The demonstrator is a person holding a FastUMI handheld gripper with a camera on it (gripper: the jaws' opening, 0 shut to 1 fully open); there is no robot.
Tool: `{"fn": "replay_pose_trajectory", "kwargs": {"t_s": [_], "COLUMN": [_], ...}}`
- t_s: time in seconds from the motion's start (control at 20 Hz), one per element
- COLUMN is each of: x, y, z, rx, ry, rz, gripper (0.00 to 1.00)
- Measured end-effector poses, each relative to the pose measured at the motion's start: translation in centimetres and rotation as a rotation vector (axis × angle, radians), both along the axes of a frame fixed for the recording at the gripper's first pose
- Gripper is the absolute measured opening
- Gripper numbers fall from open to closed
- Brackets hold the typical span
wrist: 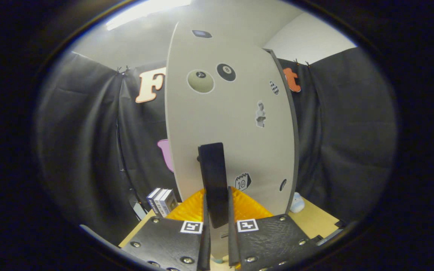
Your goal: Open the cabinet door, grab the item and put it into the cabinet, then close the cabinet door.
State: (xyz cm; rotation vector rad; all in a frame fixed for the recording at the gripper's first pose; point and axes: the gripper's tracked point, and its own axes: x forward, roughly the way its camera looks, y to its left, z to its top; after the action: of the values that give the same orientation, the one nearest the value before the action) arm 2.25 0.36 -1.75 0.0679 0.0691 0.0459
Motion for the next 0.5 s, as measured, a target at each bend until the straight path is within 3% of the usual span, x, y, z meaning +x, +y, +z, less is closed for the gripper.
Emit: {"fn": "replay_pose_trajectory", "kwargs": {"t_s": [0.5], "x": [-7.2], "y": [-11.2], "z": [1.3], "rx": [0.018], "ry": [0.021], "rz": [-0.169], "gripper": [0.18]}}
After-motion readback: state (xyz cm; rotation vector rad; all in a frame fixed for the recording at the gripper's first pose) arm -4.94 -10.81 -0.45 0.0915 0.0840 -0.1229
